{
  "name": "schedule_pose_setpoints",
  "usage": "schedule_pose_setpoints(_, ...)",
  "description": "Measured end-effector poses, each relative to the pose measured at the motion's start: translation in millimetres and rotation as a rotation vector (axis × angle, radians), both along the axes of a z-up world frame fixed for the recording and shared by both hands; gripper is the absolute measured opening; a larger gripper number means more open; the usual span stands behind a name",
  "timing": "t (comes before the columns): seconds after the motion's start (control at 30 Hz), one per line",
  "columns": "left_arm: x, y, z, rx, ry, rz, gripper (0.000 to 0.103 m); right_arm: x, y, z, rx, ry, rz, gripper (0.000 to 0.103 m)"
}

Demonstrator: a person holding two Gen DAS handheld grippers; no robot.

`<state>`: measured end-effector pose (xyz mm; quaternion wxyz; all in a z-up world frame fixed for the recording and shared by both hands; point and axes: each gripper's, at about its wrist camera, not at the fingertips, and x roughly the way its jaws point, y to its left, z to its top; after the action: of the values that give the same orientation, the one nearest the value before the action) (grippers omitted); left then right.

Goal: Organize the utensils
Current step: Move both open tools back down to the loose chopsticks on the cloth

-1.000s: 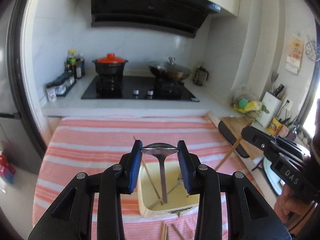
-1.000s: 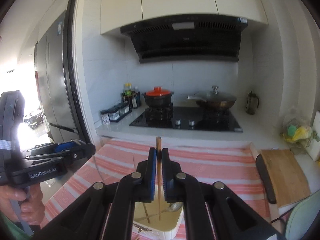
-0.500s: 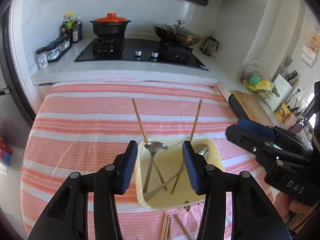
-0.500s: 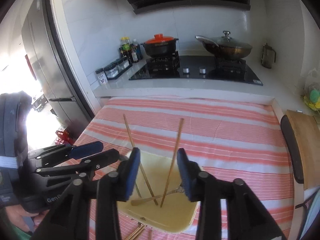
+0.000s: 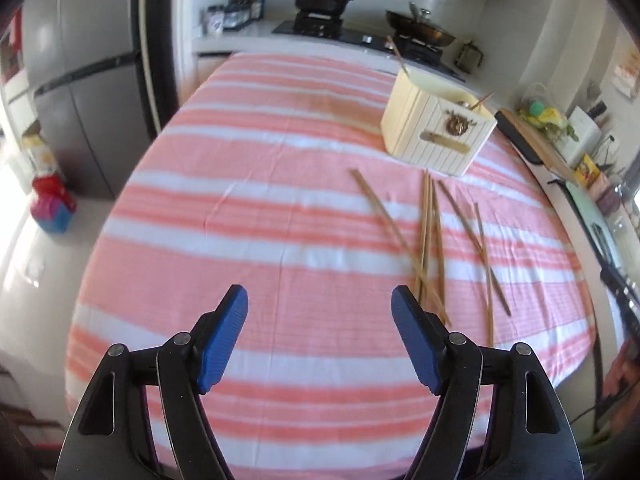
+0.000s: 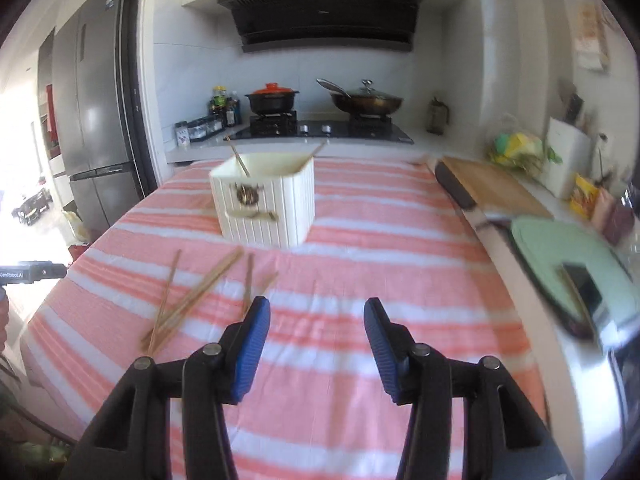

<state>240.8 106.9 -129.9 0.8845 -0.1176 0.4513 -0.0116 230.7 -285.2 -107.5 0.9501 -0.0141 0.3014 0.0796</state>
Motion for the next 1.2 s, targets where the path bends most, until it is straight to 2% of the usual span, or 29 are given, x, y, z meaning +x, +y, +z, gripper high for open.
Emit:
schedule_pose_setpoints(0.07, -15.8, 0.3, -12.3, -0.067, 0.012, 0.025, 0.076, -29.0, -5.1, -23.1, 0.009, 0.023, -0.012, 0.05)
schedule_pose_setpoints(0.17, -24.3, -6.7, -12.3, -0.053, 0.006, 0.024, 0.075, -51.1, -10.4, -47.1, -0.026, 0.086, -0.012, 0.05)
schedule_pose_setpoints(0.3, -31.9, -19.5, 1.9, -0.029, -0.047, -0.001, 0.076, -62.1, -8.7, -51.1, 0.003, 0.101, -0.005, 0.05)
schedule_pose_setpoints(0.43, -27.6, -36.2, 5.2, -0.032, -0.064, -0.037, 0.076, -59.7, 9.3, -49.7, 0.07, 0.105, 0.056, 0.05)
schedule_pose_setpoints(0.57, -10.7, -50.2, 2.5, -0.019, -0.07, -0.065, 0.075, -39.6, 31.3, -56.1, 0.174, 0.166, 0.157, 0.048)
schedule_pose_setpoints(0.7, 26.3, -54.7, -9.6, -0.051, -0.045, -0.073, 0.074, -3.0, 54.7, -71.8, 0.253, 0.245, 0.22, 0.044)
schedule_pose_setpoints(0.8, 62.2, -56.5, -26.0, -0.078, 0.009, -0.069, 0.071, 33.8, 73.3, -90.1, 0.267, 0.346, 0.231, 0.04)
schedule_pose_setpoints(0.9, 95.3, -62.4, -41.6, -0.051, 0.057, -0.066, 0.067, 59.1, 86.8, -103.9, 0.274, 0.408, 0.216, 0.038)
schedule_pose_setpoints(1.03, 130.7, -71.2, -61.0, -0.018, 0.126, -0.058, 0.066, 74.8, 100.7, -109.9, 0.229, 0.42, 0.154, 0.037)
schedule_pose_setpoints(1.07, 138.2, -72.2, -66.3, -0.014, 0.146, -0.053, 0.062, 77.8, 103.7, -108.8, 0.222, 0.42, 0.144, 0.037)
schedule_pose_setpoints(1.1, 144.4, -73.3, -71.9, -0.008, 0.169, -0.047, 0.055, 80.7, 106.1, -109.2, 0.214, 0.419, 0.13, 0.032)
schedule_pose_setpoints(1.13, 149.7, -73.8, -77.2, -0.005, 0.19, -0.04, 0.051, 83.5, 107.9, -109.7, 0.187, 0.416, 0.108, 0.019)
schedule_pose_setpoints(1.17, 152.2, -75.2, -79.1, 0.01, 0.189, -0.033, 0.048, 85.6, 108.5, -109.9, 0.164, 0.412, 0.083, 0.012)
schedule_pose_setpoints(1.2, 153.0, -78.6, -77.9, 0.043, 0.175, -0.033, 0.041, 88.6, 106.7, -110.2, 0.167, 0.414, 0.072, 0.008)
